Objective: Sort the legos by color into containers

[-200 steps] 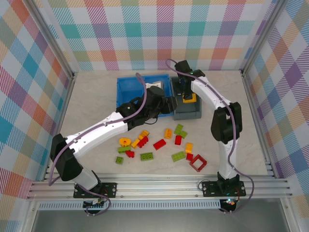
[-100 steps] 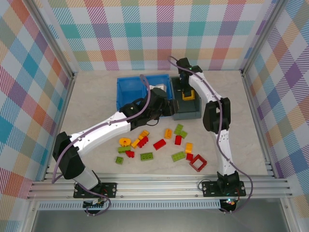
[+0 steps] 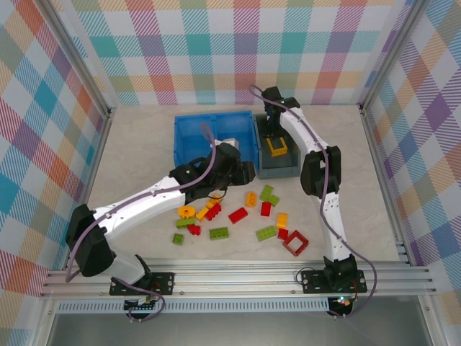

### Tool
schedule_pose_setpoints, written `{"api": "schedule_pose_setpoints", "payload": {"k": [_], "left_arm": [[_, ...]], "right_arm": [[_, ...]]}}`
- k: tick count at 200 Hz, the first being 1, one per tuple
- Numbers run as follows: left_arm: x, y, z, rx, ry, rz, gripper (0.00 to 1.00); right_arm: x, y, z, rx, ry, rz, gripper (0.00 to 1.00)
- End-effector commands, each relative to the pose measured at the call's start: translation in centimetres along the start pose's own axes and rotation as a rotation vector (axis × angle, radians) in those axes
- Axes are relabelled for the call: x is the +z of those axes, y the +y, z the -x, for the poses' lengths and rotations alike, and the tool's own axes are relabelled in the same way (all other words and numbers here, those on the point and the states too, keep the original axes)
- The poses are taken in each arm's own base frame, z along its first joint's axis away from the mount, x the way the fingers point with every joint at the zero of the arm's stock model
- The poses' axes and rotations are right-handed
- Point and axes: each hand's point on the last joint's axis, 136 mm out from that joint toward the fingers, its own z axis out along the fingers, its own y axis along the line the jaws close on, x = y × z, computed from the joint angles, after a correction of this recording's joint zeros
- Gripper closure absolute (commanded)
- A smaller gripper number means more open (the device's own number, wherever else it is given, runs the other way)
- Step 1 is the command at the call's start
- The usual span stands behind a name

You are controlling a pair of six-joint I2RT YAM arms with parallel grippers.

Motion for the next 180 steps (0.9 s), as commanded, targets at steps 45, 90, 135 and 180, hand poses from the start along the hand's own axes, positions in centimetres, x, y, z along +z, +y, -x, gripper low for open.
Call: {"api": "schedule_pose_setpoints", "payload": {"k": [45, 90, 135, 180], "left_arm": [[-7.0, 10.1, -4.1, -0.127, 0.043, 0.308, 0.45], [-10.1, 17.6, -12.3, -0.221, 0.212, 0.483, 0.41], [-10.7, 22.0, -17.9, -0.214, 0.342, 0.577, 0.31], [-8.2, 23.0, -20.2, -0.147, 0.407, 0.571, 0.22]], "right_arm": [[-18.4, 2.4, 0.6, -0.01, -0.319, 0.074, 0.64], [-22.9, 11.3, -13.7, -0.148, -0.278, 0.363, 0.49], [-24.7, 18.5, -28.9, -0.235, -0.089, 0.685, 0.35], [-24.5, 21.1, -36.7, -0.273, 0.046, 0.794, 0.26]]}}
